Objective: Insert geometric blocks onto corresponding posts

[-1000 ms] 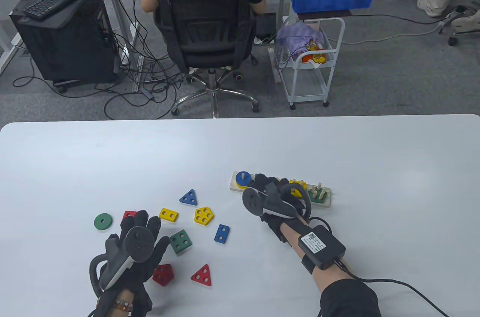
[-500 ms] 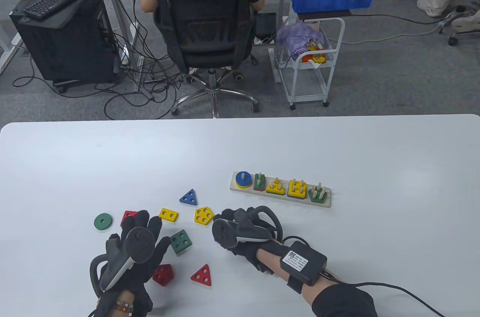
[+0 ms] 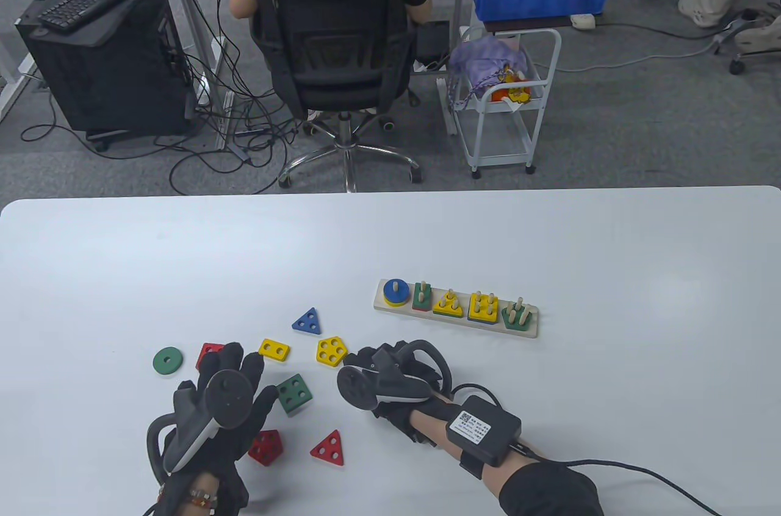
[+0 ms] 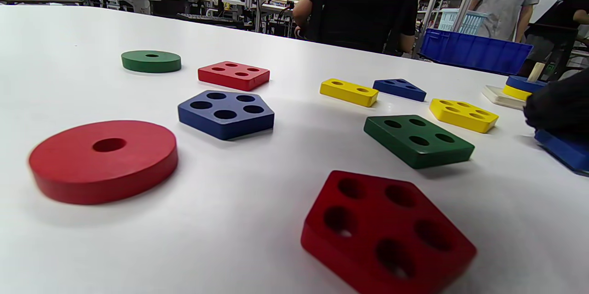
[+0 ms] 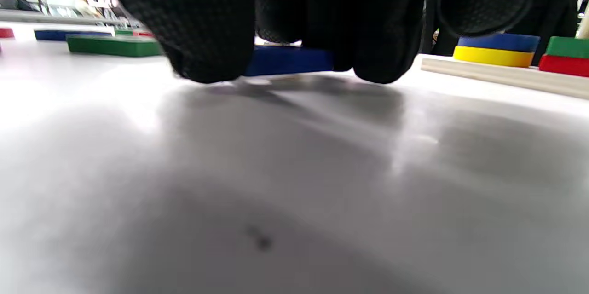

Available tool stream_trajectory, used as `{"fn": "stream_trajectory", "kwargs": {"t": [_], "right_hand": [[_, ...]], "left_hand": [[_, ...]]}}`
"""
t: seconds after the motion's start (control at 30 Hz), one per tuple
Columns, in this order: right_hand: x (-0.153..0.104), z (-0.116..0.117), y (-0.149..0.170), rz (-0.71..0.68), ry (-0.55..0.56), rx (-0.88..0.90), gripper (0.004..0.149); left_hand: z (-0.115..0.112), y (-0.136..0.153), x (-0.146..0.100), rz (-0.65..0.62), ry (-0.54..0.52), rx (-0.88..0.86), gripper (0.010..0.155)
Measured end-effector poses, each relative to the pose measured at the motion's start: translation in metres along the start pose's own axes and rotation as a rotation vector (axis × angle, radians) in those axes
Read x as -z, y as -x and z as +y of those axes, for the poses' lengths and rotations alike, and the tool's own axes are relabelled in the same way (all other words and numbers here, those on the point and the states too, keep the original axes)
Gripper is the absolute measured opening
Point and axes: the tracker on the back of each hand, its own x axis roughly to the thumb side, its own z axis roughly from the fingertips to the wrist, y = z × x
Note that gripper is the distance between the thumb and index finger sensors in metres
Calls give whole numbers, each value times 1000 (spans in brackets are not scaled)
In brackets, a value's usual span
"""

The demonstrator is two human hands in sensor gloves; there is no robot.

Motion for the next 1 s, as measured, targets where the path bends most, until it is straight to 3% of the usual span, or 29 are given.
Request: {"fn": "stream_trajectory", "kwargs": {"t": [0.17,0.43,0.57,1.0], "right_hand": [[2,-16,30,42,67,39,61],[18,-48,97,308,127,-13,61],[26,-45,115,400,89,-7,62],[35,-32,121,458,39,-59,62]], "left_hand": [[0,0,0,3,1,-2,71],[1,1,0,4,1,-6,71],[1,0,0,7,4,-4,71],[1,1,1,17,11,-1,70]]}}
